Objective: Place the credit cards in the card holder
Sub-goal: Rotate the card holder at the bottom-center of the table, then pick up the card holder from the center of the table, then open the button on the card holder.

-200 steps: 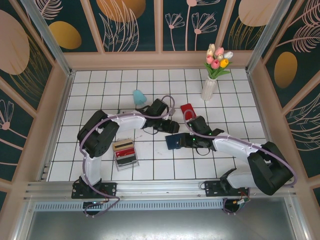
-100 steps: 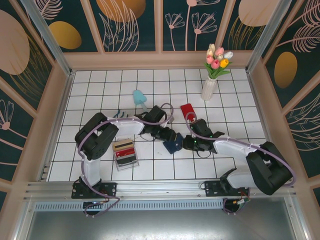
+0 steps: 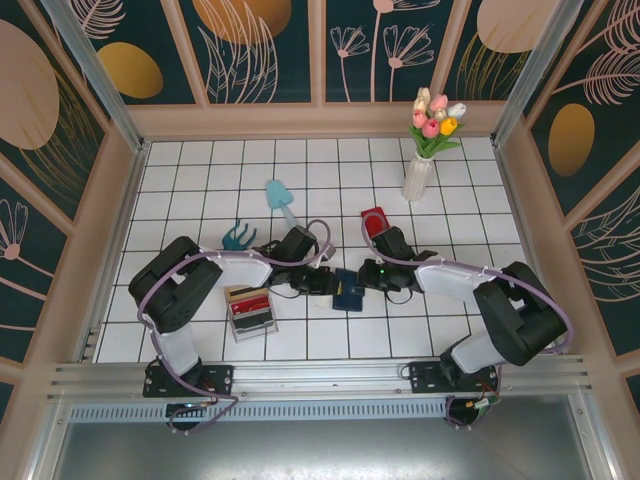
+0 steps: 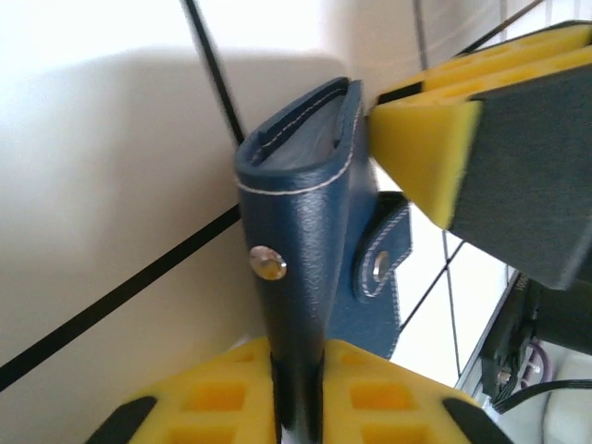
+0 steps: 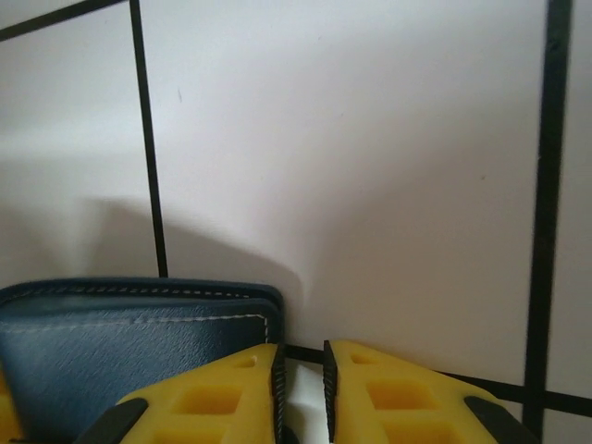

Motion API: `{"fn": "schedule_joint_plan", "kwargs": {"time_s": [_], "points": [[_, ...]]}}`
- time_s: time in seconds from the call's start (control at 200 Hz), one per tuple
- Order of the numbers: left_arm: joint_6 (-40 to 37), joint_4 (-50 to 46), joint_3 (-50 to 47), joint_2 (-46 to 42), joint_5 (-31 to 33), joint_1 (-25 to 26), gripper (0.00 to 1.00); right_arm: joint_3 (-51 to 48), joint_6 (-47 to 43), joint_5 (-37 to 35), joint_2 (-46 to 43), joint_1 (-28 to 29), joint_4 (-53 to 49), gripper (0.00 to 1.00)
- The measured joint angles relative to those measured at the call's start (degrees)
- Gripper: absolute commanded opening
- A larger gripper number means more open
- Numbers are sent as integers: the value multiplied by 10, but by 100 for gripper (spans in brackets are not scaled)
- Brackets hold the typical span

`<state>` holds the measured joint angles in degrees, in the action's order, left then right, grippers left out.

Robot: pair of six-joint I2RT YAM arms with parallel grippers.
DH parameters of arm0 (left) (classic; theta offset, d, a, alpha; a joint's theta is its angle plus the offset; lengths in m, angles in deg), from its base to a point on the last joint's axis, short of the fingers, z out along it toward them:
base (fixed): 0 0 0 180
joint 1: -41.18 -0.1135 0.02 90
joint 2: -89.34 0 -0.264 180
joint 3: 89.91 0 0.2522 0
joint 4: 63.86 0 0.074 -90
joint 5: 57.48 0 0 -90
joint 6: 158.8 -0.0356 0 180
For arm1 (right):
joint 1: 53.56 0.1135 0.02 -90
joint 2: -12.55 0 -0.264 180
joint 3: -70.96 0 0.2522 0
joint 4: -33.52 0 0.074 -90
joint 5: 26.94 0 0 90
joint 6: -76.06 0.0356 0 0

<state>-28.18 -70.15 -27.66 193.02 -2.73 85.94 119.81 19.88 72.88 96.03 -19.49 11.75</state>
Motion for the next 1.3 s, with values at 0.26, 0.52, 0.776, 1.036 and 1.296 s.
{"fn": "schedule_joint_plan", "kwargs": {"time_s": [0.26, 0.52, 0.776, 1.036, 1.296], "points": [[49, 70, -21, -7, -5, 1, 1, 8, 23, -41, -64, 19, -50, 41], [77, 89, -22, -9, -3, 1, 1, 13, 45, -60, -74, 86, -59, 44], [86, 87, -27, -10, 14, 0, 1, 33, 52, -81, -14, 105, -59, 41], [83, 85, -28, -21, 40, 3, 0, 71, 71, -156, 4, 111, -108, 25], [75, 60, -34, -61, 43, 6, 0, 46, 56, -217, -63, 34, -189, 36]]}}
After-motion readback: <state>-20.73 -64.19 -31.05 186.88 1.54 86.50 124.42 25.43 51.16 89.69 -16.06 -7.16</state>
